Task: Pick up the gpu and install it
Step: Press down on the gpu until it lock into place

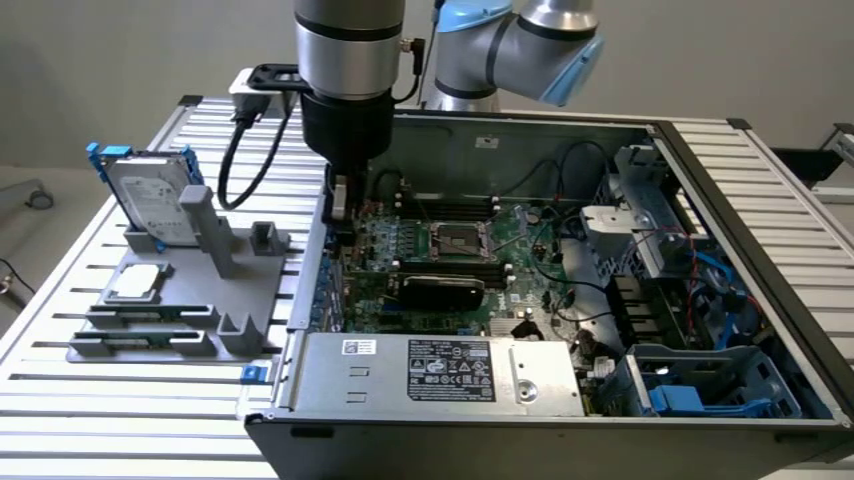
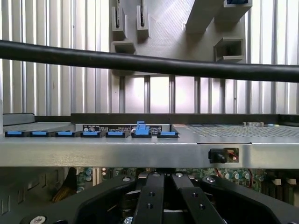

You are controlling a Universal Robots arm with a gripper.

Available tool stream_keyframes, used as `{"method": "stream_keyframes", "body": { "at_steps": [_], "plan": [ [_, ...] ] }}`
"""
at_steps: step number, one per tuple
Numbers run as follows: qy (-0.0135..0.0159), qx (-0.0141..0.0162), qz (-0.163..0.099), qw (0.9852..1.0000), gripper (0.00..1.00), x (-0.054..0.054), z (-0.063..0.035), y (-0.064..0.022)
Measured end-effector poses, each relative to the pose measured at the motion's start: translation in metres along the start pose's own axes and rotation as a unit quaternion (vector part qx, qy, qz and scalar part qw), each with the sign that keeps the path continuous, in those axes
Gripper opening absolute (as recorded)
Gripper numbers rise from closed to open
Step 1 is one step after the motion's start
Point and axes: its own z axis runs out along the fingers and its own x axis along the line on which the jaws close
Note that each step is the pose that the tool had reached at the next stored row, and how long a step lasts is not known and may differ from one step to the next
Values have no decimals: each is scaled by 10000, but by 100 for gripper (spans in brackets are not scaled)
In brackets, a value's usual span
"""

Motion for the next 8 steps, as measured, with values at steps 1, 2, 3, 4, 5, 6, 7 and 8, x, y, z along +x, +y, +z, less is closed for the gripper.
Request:
{"method": "stream_keyframes", "body": {
  "at_steps": [1,2,3,4,5,6,7,8],
  "plan": [
    [0,0,-2,10000,11,0,0,-1],
    [0,0,-6,10000,11,0,0,-2],
    [1,1,-11,10000,11,-1,-1,-6],
    [1,1,-16,10000,11,-1,-1,-12],
    [2,1,-20,10000,11,-1,-2,-18],
    [3,1,-25,10000,11,-1,-3,-27],
    [3,1,-29,10000,11,-1,-3,-34],
    [3,1,-33,10000,11,0,-4,-39]
  ]
}}
